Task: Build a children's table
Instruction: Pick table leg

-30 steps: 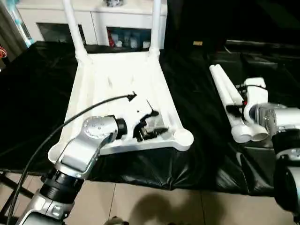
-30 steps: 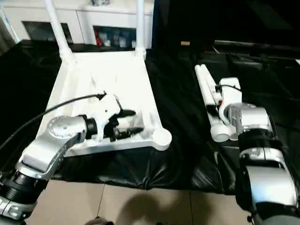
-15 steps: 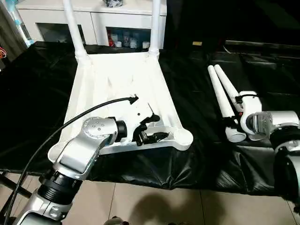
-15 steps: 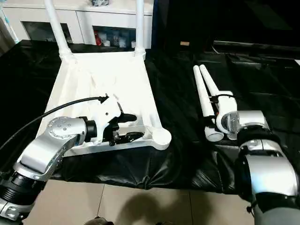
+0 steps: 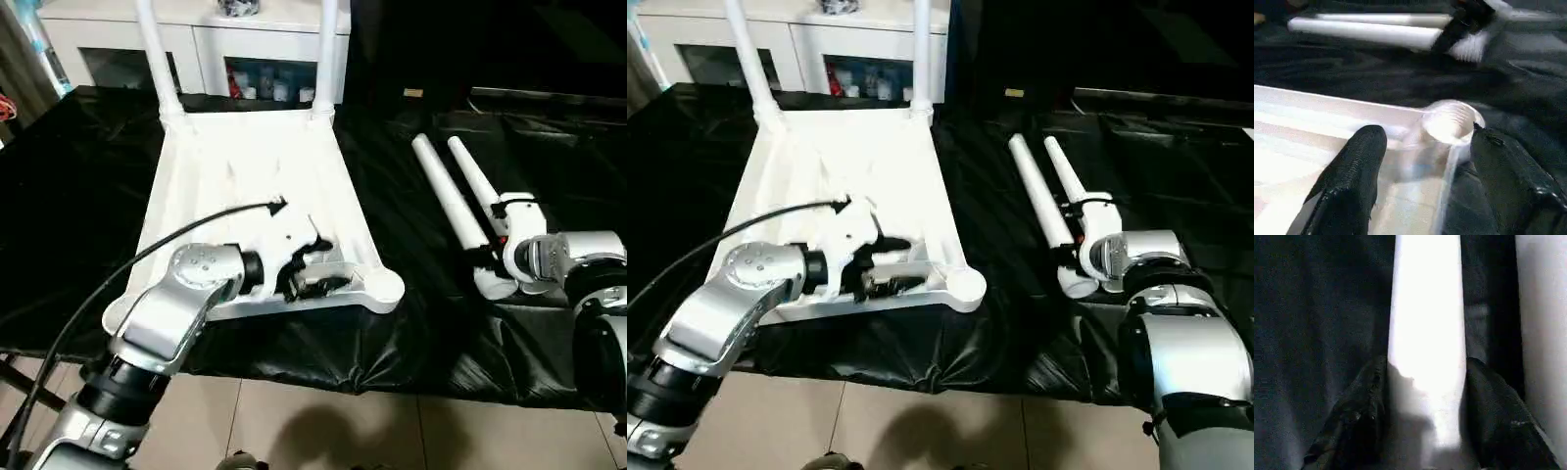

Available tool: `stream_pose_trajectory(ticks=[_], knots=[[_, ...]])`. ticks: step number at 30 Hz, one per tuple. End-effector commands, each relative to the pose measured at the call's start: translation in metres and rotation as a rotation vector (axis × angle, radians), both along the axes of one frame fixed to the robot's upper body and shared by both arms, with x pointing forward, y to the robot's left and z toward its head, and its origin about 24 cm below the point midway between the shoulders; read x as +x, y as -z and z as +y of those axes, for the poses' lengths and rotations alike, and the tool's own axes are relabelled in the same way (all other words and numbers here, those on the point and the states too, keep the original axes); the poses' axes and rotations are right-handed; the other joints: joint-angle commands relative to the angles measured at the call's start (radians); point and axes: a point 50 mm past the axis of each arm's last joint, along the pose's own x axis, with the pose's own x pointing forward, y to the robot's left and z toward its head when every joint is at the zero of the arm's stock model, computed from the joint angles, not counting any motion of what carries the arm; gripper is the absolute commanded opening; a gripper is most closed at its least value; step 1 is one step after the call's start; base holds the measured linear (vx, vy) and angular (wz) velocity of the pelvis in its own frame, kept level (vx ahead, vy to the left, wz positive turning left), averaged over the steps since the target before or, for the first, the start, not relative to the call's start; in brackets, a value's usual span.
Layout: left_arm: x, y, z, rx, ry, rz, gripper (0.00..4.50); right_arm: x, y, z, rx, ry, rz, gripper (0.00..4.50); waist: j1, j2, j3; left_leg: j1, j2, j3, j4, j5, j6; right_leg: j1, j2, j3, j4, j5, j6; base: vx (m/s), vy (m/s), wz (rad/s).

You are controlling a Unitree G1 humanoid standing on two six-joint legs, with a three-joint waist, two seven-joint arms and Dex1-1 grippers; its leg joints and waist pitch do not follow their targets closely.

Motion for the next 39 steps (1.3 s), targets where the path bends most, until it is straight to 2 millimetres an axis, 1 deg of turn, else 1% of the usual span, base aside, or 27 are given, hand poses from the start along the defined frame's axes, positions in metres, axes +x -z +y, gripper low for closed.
stream_pose_trajectory(ticks=[1,2,3,4,5,6,7,8,9,10,11,12,13,14,15,16,17,18,20,23,28,30,31,35,36,37,39], knots=[[0.01,-0.008,0.002,-0.03,-0.076,-0.034,3.56,0.01,-0.016,0.005,0.088,-0.008,-0.105,1.93,0.007,-0.009,-0.077,0.006,0.068,-0.034,-0.055,-0.112,0.054,0.06,-0.108,0.068,-0.074,-0.297,-0.145,0.0,0.0,0.0],[0.019,-0.01,0.001,-0.078,-0.161,-0.021,3.56,0.012,-0.02,0.012,0.18,-0.024,-0.148,1.93,0.009,-0.006,-0.079,0.007,0.068,-0.035,-0.054,-0.112,0.058,0.061,-0.107,0.068,-0.074,-0.286,-0.145,0.0,0.0,0.0],[0.019,-0.01,0.001,-0.078,-0.161,-0.021,3.59,0.012,-0.02,0.012,0.18,-0.024,-0.148,1.93,0.008,-0.011,-0.078,0.006,0.066,-0.032,-0.053,-0.113,0.066,0.06,-0.103,0.066,-0.078,-0.278,-0.146,0.0,0.0,0.0],[0.028,-0.013,-0.002,-0.132,-0.232,-0.021,3.87,0.014,-0.026,0.02,0.304,-0.057,-0.222,1.93,0.01,-0.004,-0.079,0.005,0.066,-0.034,-0.053,-0.114,0.07,0.062,-0.103,0.065,-0.077,-0.28,-0.145,0.0,0.0,0.0],[0.03,-0.014,-0.003,-0.145,-0.246,-0.021,3.97,0.014,-0.027,0.022,0.329,-0.065,-0.242,1.93,0.01,-0.008,-0.079,0.005,0.064,-0.03,-0.051,-0.119,0.077,0.061,-0.1,0.065,-0.082,-0.281,-0.136,0.0,0.0,0.0],[0.032,-0.015,-0.004,-0.16,-0.261,-0.022,3.97,0.015,-0.029,0.024,0.357,-0.075,-0.265,1.93,0.011,-0.004,-0.081,0.004,0.069,-0.036,-0.054,-0.111,0.079,0.064,-0.102,0.063,-0.077,-0.269,-0.135,0.0,0.0,0.0],[0.037,-0.017,-0.006,-0.195,-0.305,-0.015,4.0,0.015,-0.032,0.03,0.421,-0.104,-0.313,1.93,0.013,0.0,-0.083,0.007,0.071,-0.037,-0.053,-0.111,0.082,0.061,-0.104,0.062,-0.078,-0.258,-0.142,0.0,0.0,0.0],[0.038,-0.017,-0.006,-0.198,-0.31,-0.014,4.02,0.015,-0.032,0.03,0.426,-0.107,-0.317,1.93,0.013,-0.003,-0.083,0.006,0.069,-0.036,-0.052,-0.108,0.086,0.061,-0.102,0.062,-0.077,-0.252,-0.143,0.0,0.0,0.0],[0.044,-0.019,-0.011,-0.243,-0.365,0.022,4.11,0.012,-0.035,0.04,0.494,-0.174,-0.381,1.93,0.018,0.012,-0.084,0.004,0.068,-0.038,-0.051,-0.102,0.089,0.063,-0.104,0.062,-0.075,-0.245,-0.149,0.0,0.0,0.0],[0.044,-0.02,-0.011,-0.247,-0.368,0.024,4.28,0.012,-0.035,0.041,0.498,-0.179,-0.386,1.93,0.023,0.005,-0.086,0.008,0.07,-0.037,-0.05,-0.102,0.093,0.062,-0.103,0.063,-0.077,-0.237,-0.136,0.0,0.0,0.0],[0.048,-0.022,-0.013,-0.284,-0.402,0.044,4.37,0.009,-0.037,0.047,0.531,-0.223,-0.424,1.93,0.024,0.009,-0.088,0.006,0.071,-0.04,-0.051,-0.095,0.097,0.064,-0.104,0.061,-0.075,-0.227,-0.144,0.0,0.0,0.0],[0.051,-0.024,-0.017,-0.334,-0.424,0.077,4.4,0.004,-0.037,0.055,0.557,-0.284,-0.465,1.93,0.026,0.007,-0.087,0.007,0.071,-0.04,-0.051,-0.099,0.099,0.062,-0.105,0.059,-0.079,-0.238,-0.139,0.0,0.0,0.0],[0.056,-0.028,-0.022,-0.399,-0.452,0.116,4.42,-0.005,-0.037,0.066,0.598,-0.368,-0.516,1.92,0.036,0.011,-0.089,0.01,0.07,-0.038,-0.049,-0.095,0.104,0.062,-0.106,0.06,-0.083,-0.236,-0.125,0.0,0.0,0.0],[0.058,-0.03,-0.025,-0.426,-0.455,0.137,4.46,-0.01,-0.036,0.07,0.622,-0.399,-0.523,1.92,0.036,0.007,-0.088,0.008,0.073,-0.041,-0.051,-0.094,0.109,0.062,-0.105,0.061,-0.082,-0.232,-0.122,0.0,0.0,0.0],[0.058,-0.03,-0.025,-0.428,-0.454,0.14,4.49,-0.01,-0.036,0.07,0.624,-0.402,-0.523,1.91,0.044,0.007,-0.091,0.01,0.076,-0.044,-0.052,-0.087,0.113,0.061,-0.109,0.058,-0.08,-0.231,-0.126,0.0,0.0,0.0],[0.059,-0.031,-0.032,-0.475,-0.43,0.197,4.5,-0.017,-0.033,0.076,0.668,-0.452,-0.528,1.91,0.047,0.004,-0.09,0.009,0.074,-0.042,-0.052,-0.087,0.111,0.061,-0.111,0.058,-0.083,-0.247,-0.131,0.0,0.0,0.0],[0.059,-0.031,-0.032,-0.475,-0.43,0.197,4.5,-0.017,-0.033,0.076,0.668,-0.452,-0.528,1.91,0.049,0.004,-0.088,0.009,0.072,-0.041,-0.052,-0.087,0.11,0.06,-0.11,0.06,-0.086,-0.258,-0.128,0.0,0.0,0.0],[0.058,-0.033,-0.038,-0.518,-0.404,0.242,4.5,-0.023,-0.033,0.082,0.696,-0.491,-0.534,1.91,0.051,0.003,-0.086,0.007,0.072,-0.042,-0.053,-0.087,0.105,0.062,-0.111,0.06,-0.087,-0.277,-0.125,0.0,0.0,0.0],[0.055,-0.034,-0.048,-0.542,-0.346,0.302,4.5,-0.031,-0.035,0.088,0.728,-0.532,-0.543,1.91,0.053,0.003,-0.086,0.008,0.071,-0.042,-0.054,-0.088,0.105,0.061,-0.11,0.061,-0.089,-0.29,-0.11,0.0,0.0,0.0],[0.052,-0.039,-0.058,-0.608,-0.284,0.381,4.5,-0.038,-0.036,0.095,0.732,-0.573,-0.541,1.91,0.055,0.004,-0.085,0.009,0.072,-0.043,-0.056,-0.092,0.094,0.06,-0.113,0.061,-0.094,-0.317,-0.102,0.0,0.0,0.0],[0.05,-0.044,-0.064,-0.687,-0.231,0.461,4.5,-0.044,-0.037,0.102,0.722,-0.614,-0.533,1.91,0.055,-0.001,-0.083,0.008,0.069,-0.044,-0.057,-0.097,0.088,0.06,-0.113,0.06,-0.099,-0.348,-0.081,0.0,0.0,0.0],[0.05,-0.046,-0.063,-0.702,-0.231,0.465,4.5,-0.046,-0.038,0.104,0.717,-0.622,-0.529,1.91,0.055,0.0,-0.082,0.009,0.069,-0.044,-0.058,-0.099,0.088,0.06,-0.114,0.06,-0.101,-0.356,-0.077,0.0,0.0,0.0],[0.05,-0.047,-0.063,-0.717,-0.228,0.469,4.14,-0.047,-0.038,0.104,0.71,-0.624,-0.525,1.91,0.052,-0.005,-0.081,0.006,0.067,-0.044,-0.059,-0.095,0.089,0.061,-0.112,0.06,-0.102,-0.361,-0.061,0.0,0.0,0.0],[0.051,-0.049,-0.06,-0.724,-0.241,0.465,4.0,-0.047,-0.038,0.106,0.678,-0.63,-0.524,1.91,0.051,-0.001,-0.082,0.007,0.067,-0.044,-0.059,-0.094,0.087,0.059,-0.112,0.059,-0.105,-0.373,-0.048,0.0,0.0,0.0],[0.051,-0.049,-0.06,-0.723,-0.246,0.463,3.76,-0.047,-0.038,0.106,0.675,-0.63,-0.524,1.91,0.052,0.0,-0.083,0.008,0.069,-0.045,-0.06,-0.092,0.085,0.059,-0.112,0.059,-0.104,-0.368,-0.049,0.0,0.0,0.0],[0.056,-0.047,-0.056,-0.702,-0.329,0.446,3.7,-0.045,-0.039,0.11,0.617,-0.619,-0.533,1.91,0.048,-0.011,-0.082,0.007,0.072,-0.045,-0.061,-0.091,0.085,0.058,-0.11,0.059,-0.103,-0.35,-0.05,0.0,0.0,0.0],[0.059,-0.045,-0.054,-0.691,-0.383,0.441,3.6,-0.043,-0.04,0.113,0.575,-0.603,-0.545,1.91,0.047,-0.005,-0.083,0.007,0.073,-0.047,-0.061,-0.082,0.08,0.056,-0.112,0.06,-0.098,-0.336,-0.051,0.0,0.0,0.0]])
